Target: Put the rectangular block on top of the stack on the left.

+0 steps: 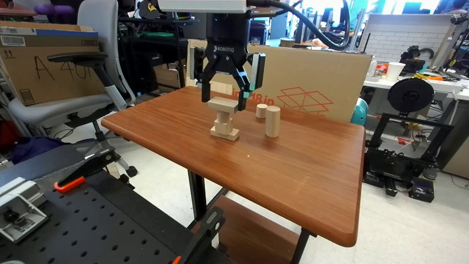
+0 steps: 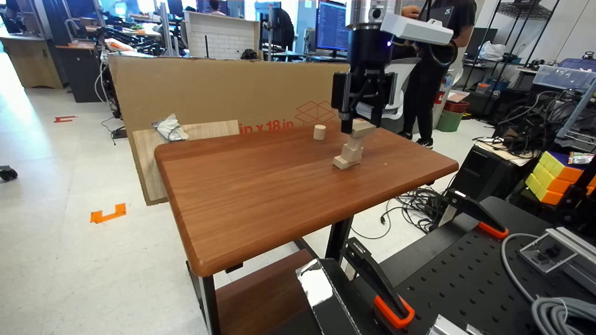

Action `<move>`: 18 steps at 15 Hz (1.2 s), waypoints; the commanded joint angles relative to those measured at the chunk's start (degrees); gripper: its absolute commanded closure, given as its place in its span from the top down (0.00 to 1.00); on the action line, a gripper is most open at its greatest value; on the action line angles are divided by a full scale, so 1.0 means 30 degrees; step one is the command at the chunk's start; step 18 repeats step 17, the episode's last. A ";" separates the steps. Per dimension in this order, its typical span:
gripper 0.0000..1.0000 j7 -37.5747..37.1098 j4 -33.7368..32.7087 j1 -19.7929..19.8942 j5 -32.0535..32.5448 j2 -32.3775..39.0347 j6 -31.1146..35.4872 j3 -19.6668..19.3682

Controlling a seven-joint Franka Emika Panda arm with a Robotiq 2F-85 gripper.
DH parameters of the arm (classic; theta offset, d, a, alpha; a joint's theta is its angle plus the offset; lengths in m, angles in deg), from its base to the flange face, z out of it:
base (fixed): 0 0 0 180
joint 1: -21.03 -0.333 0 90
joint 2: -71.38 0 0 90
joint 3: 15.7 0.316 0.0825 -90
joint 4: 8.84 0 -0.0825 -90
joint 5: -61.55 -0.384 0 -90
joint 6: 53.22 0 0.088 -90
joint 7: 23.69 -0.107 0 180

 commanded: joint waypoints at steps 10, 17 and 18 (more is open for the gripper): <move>1.00 -0.2358 0.0188 -0.1301 0.0868 -0.3344 -0.0430 -0.0178; 1.00 -0.0427 -0.0105 0.0551 -0.2439 -0.3410 -0.6402 -0.1082; 1.00 -0.0427 -0.0105 0.0551 -0.2439 -0.3410 -0.6402 -0.1082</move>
